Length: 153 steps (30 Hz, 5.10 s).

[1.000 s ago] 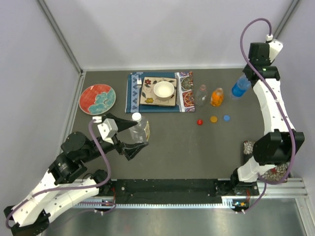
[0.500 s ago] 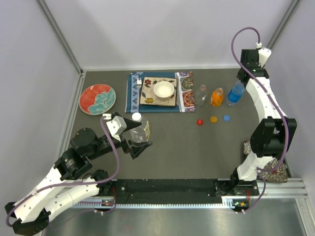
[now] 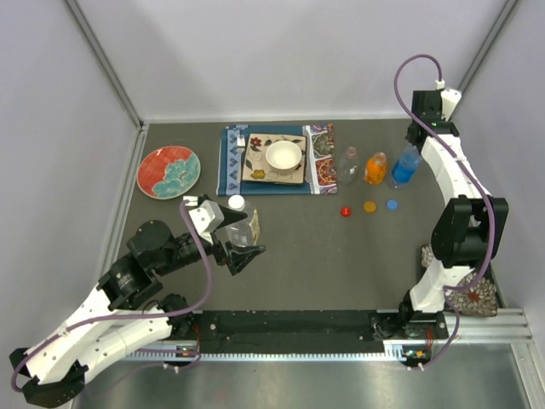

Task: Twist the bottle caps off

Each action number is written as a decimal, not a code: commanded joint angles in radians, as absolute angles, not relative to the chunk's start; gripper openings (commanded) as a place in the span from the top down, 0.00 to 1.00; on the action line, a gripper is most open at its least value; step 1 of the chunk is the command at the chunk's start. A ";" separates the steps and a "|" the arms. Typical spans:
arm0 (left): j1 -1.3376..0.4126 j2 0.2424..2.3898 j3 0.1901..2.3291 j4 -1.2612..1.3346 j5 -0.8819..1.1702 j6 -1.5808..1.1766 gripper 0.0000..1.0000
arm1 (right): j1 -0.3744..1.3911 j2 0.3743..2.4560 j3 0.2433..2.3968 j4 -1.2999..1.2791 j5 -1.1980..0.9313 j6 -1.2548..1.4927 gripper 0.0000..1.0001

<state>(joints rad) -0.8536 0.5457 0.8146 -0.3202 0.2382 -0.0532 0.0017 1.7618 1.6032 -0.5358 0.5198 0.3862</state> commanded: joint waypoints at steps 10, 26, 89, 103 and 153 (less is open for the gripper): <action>-0.856 0.555 0.819 -0.265 0.252 -0.066 0.01 | 0.008 1.747 1.620 -0.509 0.489 0.368 0.54; -0.857 0.546 0.810 -0.265 0.262 -0.071 0.01 | 0.038 1.738 1.641 -0.522 0.479 0.373 0.47; -0.854 0.327 0.828 -0.672 -0.776 -0.436 0.01 | 1.026 1.635 1.517 -0.179 0.031 0.307 0.06; -0.854 0.308 0.799 -0.632 -0.762 -0.396 0.01 | 1.049 1.736 1.520 -0.173 0.087 0.316 0.20; -0.761 0.836 0.937 0.239 0.709 -0.511 0.01 | 0.680 0.802 1.244 -0.471 -0.475 0.388 1.00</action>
